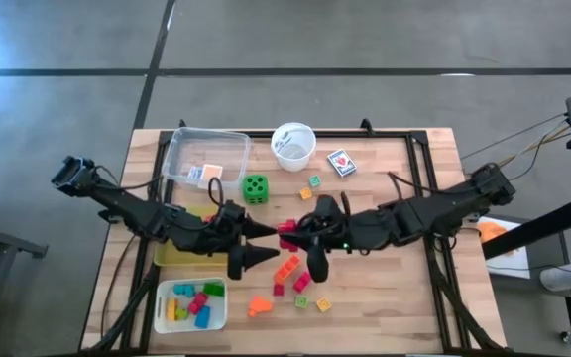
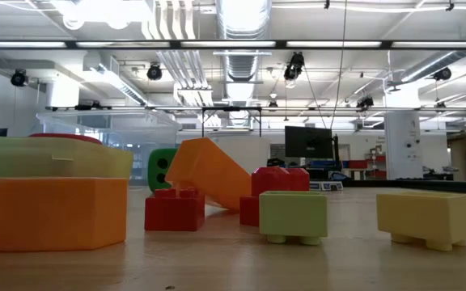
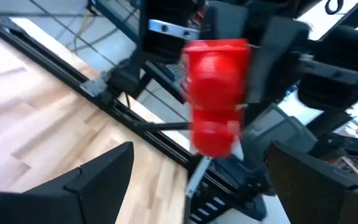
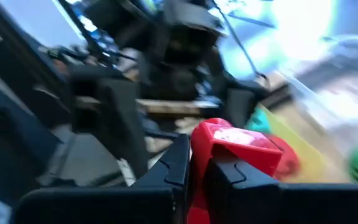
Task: Pick & Place Toys
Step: Put the right red game piece into the white bin
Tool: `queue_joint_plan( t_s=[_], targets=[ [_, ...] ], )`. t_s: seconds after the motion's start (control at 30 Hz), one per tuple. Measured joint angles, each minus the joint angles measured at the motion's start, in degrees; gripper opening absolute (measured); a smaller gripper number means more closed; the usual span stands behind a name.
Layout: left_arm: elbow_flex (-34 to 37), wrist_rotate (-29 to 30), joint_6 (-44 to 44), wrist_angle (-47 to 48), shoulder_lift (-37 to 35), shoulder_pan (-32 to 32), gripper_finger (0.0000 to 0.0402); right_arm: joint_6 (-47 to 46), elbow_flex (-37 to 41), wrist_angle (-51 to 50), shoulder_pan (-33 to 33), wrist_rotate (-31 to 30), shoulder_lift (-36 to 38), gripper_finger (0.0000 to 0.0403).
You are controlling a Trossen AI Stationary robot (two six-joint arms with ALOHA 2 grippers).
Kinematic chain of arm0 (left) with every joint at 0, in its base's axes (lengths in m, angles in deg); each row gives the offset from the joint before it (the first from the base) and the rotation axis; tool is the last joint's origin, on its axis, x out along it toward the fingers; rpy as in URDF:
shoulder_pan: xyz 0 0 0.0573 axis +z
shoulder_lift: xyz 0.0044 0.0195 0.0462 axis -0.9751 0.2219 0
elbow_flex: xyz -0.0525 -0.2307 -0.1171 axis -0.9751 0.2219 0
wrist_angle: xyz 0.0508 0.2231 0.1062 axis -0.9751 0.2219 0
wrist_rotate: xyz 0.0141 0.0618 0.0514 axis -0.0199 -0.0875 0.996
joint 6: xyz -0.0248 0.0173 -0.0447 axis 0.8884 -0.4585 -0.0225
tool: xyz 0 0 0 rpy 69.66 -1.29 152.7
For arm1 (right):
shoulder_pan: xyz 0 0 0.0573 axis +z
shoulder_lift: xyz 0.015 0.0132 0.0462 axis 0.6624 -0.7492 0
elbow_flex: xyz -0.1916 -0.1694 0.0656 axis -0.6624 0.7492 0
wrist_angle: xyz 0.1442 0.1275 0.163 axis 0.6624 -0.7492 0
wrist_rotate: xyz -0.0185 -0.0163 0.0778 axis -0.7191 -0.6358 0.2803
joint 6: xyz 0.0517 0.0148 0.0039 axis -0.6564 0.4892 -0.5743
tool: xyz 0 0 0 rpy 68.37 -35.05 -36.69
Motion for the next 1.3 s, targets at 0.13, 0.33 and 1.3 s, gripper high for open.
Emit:
queue_joint_plan(
  t_s=[0.13,0.33,1.3],
  targets=[
    [0.0,0.5,-2.6,-1.9,0.0,0.0,0.0351,0.7,0.0,3.7,-1.5,4.4,0.0,0.0018],
    [0.0,0.5,-8.2,-7.8,0.0,0.0,0.0351,0.9,0.0,4.7,-2.8,5.5,-0.1,0.0018],
    [-0.5,0.5,-8.9,-14.7,2.9,1.7,0.0328,3.2,0.1,11.6,-4.5,11.4,-0.3,0.0018]
  ],
)
